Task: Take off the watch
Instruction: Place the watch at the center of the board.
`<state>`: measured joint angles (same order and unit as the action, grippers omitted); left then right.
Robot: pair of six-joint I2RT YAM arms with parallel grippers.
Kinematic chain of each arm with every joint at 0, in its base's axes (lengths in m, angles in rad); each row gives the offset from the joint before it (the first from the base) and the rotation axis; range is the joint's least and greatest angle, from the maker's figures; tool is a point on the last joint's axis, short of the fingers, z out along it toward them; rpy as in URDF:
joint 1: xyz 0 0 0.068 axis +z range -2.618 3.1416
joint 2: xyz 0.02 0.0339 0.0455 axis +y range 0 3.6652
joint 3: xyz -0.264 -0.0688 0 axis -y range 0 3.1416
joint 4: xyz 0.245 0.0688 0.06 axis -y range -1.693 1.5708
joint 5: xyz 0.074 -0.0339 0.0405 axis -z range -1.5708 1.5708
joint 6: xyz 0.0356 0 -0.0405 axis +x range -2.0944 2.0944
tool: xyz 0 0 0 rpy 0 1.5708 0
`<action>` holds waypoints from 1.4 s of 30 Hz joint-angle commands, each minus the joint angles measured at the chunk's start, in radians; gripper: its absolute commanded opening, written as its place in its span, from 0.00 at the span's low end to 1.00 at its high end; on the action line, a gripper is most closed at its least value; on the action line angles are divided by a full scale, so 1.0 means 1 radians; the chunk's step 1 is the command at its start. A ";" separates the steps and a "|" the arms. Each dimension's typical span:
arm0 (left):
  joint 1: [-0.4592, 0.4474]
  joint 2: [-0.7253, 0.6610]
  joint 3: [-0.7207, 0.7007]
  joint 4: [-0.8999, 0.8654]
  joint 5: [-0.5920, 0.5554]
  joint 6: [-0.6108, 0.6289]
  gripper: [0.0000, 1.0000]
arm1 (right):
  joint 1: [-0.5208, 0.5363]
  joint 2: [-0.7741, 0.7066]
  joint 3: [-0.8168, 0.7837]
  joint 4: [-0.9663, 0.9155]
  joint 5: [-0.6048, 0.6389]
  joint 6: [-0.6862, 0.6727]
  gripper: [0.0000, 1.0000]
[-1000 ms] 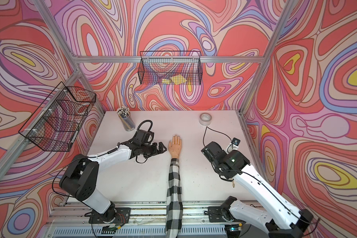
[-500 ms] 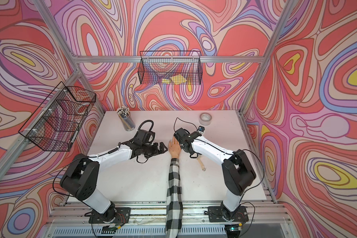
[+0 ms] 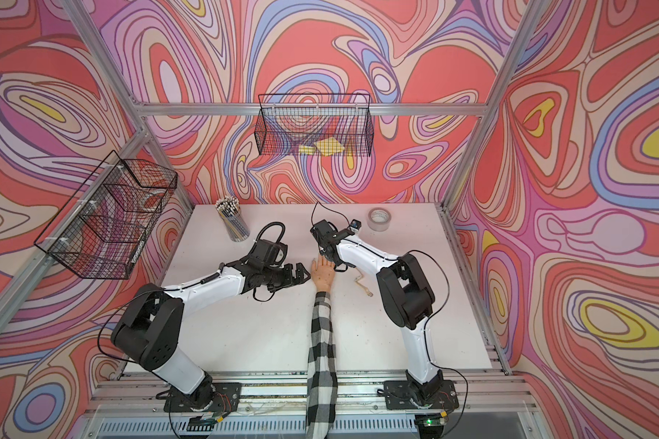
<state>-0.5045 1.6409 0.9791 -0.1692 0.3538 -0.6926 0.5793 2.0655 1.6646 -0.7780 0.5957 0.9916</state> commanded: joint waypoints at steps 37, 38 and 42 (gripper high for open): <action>-0.005 -0.027 0.002 -0.054 -0.035 0.022 0.99 | -0.170 -0.251 -0.539 0.267 -0.185 -0.238 0.74; -0.005 -0.027 0.003 -0.055 -0.035 0.022 0.99 | -0.172 -0.253 -0.544 0.263 -0.179 -0.239 0.73; -0.006 -0.035 0.000 -0.056 -0.040 0.027 0.99 | -0.201 -0.288 -0.595 0.260 -0.169 -0.237 0.73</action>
<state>-0.5045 1.6234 0.9791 -0.1989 0.3138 -0.6807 0.4015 1.8027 1.1076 -0.5083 0.3969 0.7624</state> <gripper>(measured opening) 0.993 0.728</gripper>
